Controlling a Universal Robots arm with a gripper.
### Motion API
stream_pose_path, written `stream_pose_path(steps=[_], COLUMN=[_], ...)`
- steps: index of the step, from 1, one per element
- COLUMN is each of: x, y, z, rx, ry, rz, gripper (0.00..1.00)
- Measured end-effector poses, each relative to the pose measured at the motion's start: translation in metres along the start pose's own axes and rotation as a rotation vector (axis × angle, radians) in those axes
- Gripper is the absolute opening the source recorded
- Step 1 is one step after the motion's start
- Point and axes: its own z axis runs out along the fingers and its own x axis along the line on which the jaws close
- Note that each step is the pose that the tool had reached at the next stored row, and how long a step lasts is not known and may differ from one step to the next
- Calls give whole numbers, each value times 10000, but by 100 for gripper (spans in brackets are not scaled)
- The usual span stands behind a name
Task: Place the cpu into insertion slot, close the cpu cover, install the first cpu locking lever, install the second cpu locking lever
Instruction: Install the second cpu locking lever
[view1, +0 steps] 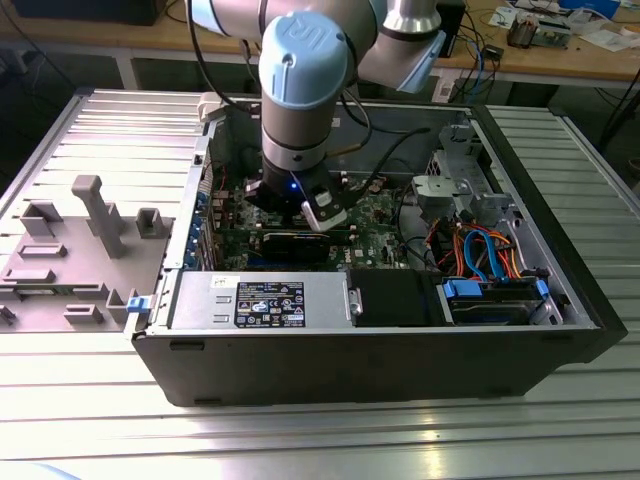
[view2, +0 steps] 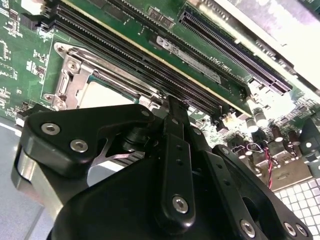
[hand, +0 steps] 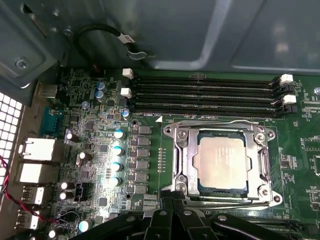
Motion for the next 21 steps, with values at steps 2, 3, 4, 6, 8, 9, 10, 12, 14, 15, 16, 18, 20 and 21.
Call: stream_pose_path(steps=[2, 3, 4, 6, 8, 9, 10, 12, 14, 15, 16, 18, 20, 21], x=[3, 4, 5, 6, 10, 13, 16, 17, 18, 18, 19, 27, 30, 31], y=[-4, -6, -6, -9, -10, -10, -10, -9, -9, -9, -9, -16, -22, -22], z=[11, 20, 27, 36, 42, 40, 40, 37, 36, 35, 35, 51, 56, 56], rx=[-46, -89, -118, -156, -174, -173, -173, -173, -173, -171, -172, -164, -172, -174], ry=[1, -1, -4, -8, -12, -9, -8, -7, -9, -8, -7, -11, -13, -14], rz=[1, -2, -4, -6, -7, -6, -4, -7, -5, -6, -5, -6, -8, -7], gripper=[11, 11, 11, 11, 11, 11, 11, 11, 11, 11, 11, 11, 11, 11])
